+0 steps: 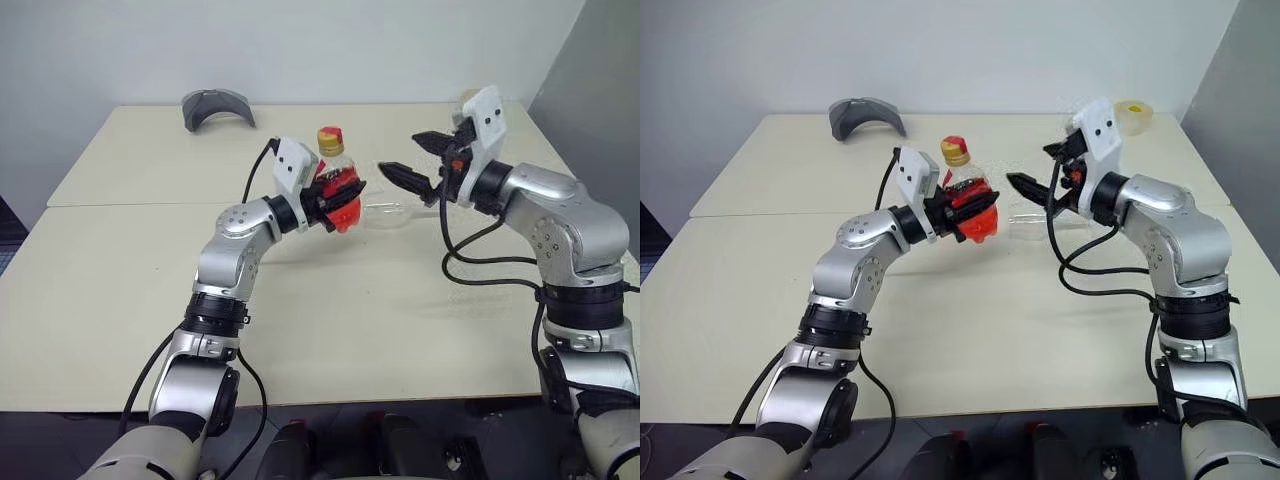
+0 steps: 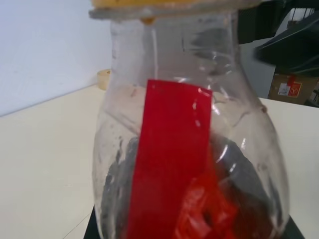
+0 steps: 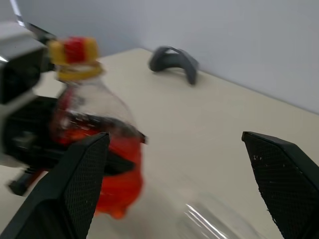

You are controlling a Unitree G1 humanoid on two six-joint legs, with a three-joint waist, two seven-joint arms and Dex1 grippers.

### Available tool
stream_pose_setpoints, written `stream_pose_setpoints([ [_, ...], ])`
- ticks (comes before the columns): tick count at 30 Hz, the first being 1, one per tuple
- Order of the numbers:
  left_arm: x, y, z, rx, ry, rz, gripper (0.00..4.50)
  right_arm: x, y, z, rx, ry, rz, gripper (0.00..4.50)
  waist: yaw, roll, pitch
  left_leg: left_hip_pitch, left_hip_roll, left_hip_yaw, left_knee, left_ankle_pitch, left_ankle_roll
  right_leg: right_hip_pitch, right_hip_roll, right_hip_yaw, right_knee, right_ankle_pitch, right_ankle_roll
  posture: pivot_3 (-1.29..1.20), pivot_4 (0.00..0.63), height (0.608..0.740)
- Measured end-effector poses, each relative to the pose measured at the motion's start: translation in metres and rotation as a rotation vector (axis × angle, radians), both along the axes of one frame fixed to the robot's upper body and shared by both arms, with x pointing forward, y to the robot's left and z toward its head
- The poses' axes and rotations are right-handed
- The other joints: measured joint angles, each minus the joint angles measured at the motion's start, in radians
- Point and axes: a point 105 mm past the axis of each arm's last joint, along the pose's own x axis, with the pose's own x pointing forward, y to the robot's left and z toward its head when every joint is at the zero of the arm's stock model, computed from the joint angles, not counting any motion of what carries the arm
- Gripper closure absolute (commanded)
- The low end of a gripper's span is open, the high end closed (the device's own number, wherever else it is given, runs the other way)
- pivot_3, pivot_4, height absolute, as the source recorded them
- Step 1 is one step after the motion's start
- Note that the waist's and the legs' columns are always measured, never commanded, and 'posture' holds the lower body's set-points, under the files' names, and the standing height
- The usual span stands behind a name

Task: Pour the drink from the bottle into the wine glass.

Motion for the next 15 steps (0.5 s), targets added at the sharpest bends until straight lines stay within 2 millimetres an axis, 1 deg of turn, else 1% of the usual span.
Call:
stream_pose_setpoints([
  [2, 0.0, 0.0, -0.001, 0.0, 0.003, -0.001, 3.24, -0.006, 0.016, 0.002, 0.032, 0.011, 0.065, 0.0, 0.001, 0.0, 0.0, 0.0, 0.0, 0.0, 0.0, 0.0, 0.0, 0.0, 0.0, 0.0, 0.0, 0.0, 0.0, 0.0, 0.15, 0.74],
  [4, 0.001, 0.0, -0.002, 0.0, 0.008, 0.0, 3.24, -0.007, 0.027, 0.008, 0.044, 0.003, 0.094, 0.0, 0.003, 0.0, 0.0, 0.0, 0.0, 0.0, 0.0, 0.0, 0.0, 0.0, 0.0, 0.0, 0.0, 0.0, 0.0, 0.0, 0.15, 0.74],
  [6, 0.002, 0.001, -0.003, 0.002, 0.013, 0.003, 3.24, -0.006, 0.031, 0.013, 0.051, -0.01, 0.094, 0.0, 0.003, 0.0, 0.0, 0.0, -0.001, 0.0, 0.0, 0.001, -0.001, 0.0, 0.0, 0.0, 0.0, 0.0, 0.0, 0.0, 0.15, 0.74],
  [10, 0.003, 0.002, -0.004, 0.004, 0.018, 0.005, 3.24, 0.004, 0.043, 0.018, 0.077, -0.006, 0.1, 0.0, 0.003, 0.0, 0.0, 0.0, -0.001, 0.0, 0.0, 0.002, -0.003, 0.0, 0.0, 0.0, 0.0, 0.0, 0.0, 0.0, 0.15, 0.74],
  [15, 0.003, 0.002, -0.004, 0.006, 0.017, 0.007, 3.24, 0.01, 0.051, 0.015, 0.075, -0.005, 0.106, 0.0, 0.003, 0.0, 0.0, 0.0, -0.001, 0.0, 0.0, 0.002, -0.003, 0.0, -0.001, 0.0, 0.0, 0.0, 0.0, 0.0, 0.15, 0.74],
])
